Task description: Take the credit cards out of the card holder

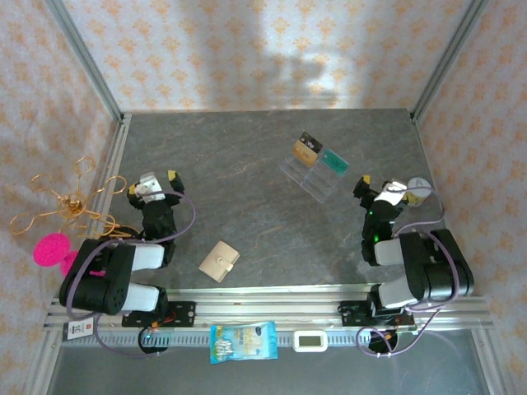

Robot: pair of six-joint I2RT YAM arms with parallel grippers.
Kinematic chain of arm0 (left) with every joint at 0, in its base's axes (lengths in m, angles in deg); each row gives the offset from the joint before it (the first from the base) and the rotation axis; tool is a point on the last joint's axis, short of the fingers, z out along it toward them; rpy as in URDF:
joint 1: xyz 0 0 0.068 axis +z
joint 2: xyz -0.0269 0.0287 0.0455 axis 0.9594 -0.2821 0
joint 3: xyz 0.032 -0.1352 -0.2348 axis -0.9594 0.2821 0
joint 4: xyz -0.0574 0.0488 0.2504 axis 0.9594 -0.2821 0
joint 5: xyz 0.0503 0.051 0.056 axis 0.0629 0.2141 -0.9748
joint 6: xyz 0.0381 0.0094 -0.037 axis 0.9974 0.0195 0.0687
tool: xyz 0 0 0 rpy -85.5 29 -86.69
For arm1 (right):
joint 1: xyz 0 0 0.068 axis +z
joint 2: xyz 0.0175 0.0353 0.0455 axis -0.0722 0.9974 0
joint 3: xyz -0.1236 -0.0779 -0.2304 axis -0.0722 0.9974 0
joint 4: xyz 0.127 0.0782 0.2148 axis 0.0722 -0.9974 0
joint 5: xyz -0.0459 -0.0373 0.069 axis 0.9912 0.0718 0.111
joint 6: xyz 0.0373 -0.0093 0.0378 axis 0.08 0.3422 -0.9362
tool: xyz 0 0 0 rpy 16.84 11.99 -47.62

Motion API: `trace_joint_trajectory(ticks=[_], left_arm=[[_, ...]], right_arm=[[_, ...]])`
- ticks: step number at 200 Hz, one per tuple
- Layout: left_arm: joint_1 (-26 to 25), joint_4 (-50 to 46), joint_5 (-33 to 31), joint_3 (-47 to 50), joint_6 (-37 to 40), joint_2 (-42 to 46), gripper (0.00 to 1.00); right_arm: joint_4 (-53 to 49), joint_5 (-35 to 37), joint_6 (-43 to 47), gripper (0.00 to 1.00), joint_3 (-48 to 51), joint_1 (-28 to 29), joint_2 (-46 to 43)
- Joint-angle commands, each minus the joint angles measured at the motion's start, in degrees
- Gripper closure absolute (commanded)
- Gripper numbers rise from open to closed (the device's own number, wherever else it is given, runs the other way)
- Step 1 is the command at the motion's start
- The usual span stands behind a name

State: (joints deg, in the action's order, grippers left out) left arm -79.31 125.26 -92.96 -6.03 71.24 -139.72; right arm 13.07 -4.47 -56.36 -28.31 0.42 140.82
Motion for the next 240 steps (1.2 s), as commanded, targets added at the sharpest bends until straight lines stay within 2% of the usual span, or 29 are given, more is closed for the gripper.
trace_joint_trajectory(ticks=[1, 18, 28, 36, 47, 71, 85, 104, 114, 132, 156, 201, 240], left_arm=[[-2.9, -7.6, -7.2, -3.3, 1.8, 3.4, 0.01], [-5.1, -14.6, -7.4, -6.3, 1.5, 6.5, 0.01], [-5.8, -15.2, -7.0, -6.8, 0.6, 7.6, 0.01], [-6.0, -14.9, -6.4, -6.7, 0.2, 8.3, 0.01], [-6.1, -15.6, -6.9, -6.8, -3.2, 9.4, 0.01], [-6.0, -18.4, -12.1, -6.5, -17.2, 12.5, 0.01], [-6.0, -21.2, -11.7, -5.7, -25.5, 16.1, 0.01], [-5.3, -25.1, -11.0, -3.6, -38.8, 21.3, 0.01], [-4.4, -25.2, -6.6, -3.3, -39.3, 23.0, 0.01], [-4.0, -25.0, 3.5, -4.1, -35.2, 23.5, 0.01], [-4.0, -26.9, 11.0, -6.4, -34.1, 21.7, 0.01], [-4.5, -29.1, 17.0, -8.3, -36.6, 19.8, 0.01], [-5.6, -31.0, 19.7, -8.6, -39.0, 20.6, 0.01]], right_arm=[[-17.5, 7.2, -6.3, 0.0, -7.4, -0.3, -5.7], [-25.0, 11.0, -13.1, 0.0, -9.8, -0.3, -8.4], [-29.1, 13.1, -18.8, 0.0, -11.0, -0.3, -9.6], [-34.7, 14.4, -25.8, 0.0, -12.8, -0.4, -10.2], [-47.3, 14.4, -37.6, 0.0, -16.6, -0.8, -10.6], [-43.1, 2.3, -35.5, 0.01, -14.8, -0.8, -11.4], [-43.2, -6.5, -33.9, 0.03, -14.7, -0.8, -12.0], [-44.2, -16.0, -34.1, 0.12, -15.4, -0.5, -11.7], [-44.2, -19.2, -34.2, 0.15, -15.8, 0.1, -11.0], [-44.8, -21.4, -33.6, 0.22, -16.7, 1.5, -9.4], [-46.2, -22.4, -33.5, 0.34, -18.0, 3.0, -7.1], [-45.1, -25.8, -33.8, 0.42, -18.4, 5.3, -4.0], [-43.9, -25.9, -35.1, 0.43, -16.8, 5.6, -3.7]])
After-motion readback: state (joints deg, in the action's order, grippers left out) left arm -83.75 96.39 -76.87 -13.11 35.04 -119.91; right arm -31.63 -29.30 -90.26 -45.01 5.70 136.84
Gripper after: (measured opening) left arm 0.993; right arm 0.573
